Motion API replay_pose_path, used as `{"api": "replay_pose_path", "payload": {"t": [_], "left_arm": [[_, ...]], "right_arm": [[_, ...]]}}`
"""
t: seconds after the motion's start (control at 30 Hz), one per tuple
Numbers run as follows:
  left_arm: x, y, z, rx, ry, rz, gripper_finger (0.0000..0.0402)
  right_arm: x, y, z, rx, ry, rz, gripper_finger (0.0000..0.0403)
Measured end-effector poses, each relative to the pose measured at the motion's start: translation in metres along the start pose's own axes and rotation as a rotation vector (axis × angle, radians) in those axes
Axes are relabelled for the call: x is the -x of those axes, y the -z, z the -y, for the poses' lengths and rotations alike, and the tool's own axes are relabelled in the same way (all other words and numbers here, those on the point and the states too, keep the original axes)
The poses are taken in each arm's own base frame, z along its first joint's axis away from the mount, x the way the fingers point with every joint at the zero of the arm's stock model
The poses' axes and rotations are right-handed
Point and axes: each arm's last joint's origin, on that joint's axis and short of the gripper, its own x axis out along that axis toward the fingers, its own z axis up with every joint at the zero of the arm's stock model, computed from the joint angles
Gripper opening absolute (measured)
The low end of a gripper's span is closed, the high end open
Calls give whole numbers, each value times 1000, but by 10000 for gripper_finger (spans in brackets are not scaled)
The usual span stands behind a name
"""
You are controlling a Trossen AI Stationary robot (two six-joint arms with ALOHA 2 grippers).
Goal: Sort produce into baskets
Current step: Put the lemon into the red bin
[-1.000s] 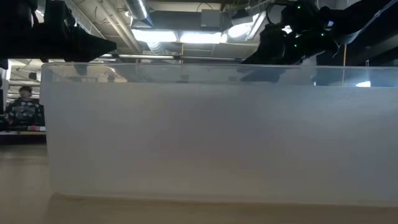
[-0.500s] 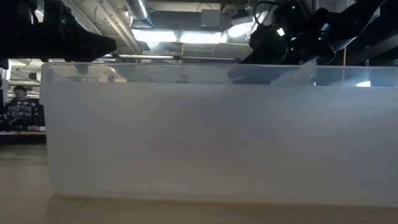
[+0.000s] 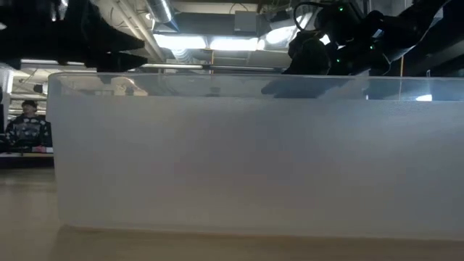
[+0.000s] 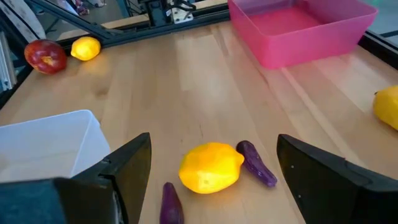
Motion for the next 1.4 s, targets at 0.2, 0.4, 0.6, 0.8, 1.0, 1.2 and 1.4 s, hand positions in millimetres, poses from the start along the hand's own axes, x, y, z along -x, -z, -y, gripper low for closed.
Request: {"api": "replay_pose_path", "payload": {"t": [0.2,0.4,0.6,0.8,1.0,1.2,1.4], "left_arm": [[-33,-9,6,21,-41,-121,262],[-73,-9,13,39,-75,-234,262],[-110,1,25,55,-73,-335,262],[-141,14,37,151,-84,-406,263],[-166,33,47,159,-116,-541,263],[-188,47,56,207,-179,-675,263],[-200,55,54,248,-235,-728,263]], "right_arm": [[0,0,0,0,14,0,309],[0,1,1,-1,16,-7,309],[0,4,1,-3,20,-37,309],[0,8,2,-7,29,-81,309],[1,14,3,-10,76,-138,309],[3,21,5,-10,127,-208,309],[4,25,6,-12,136,-255,309]]}}
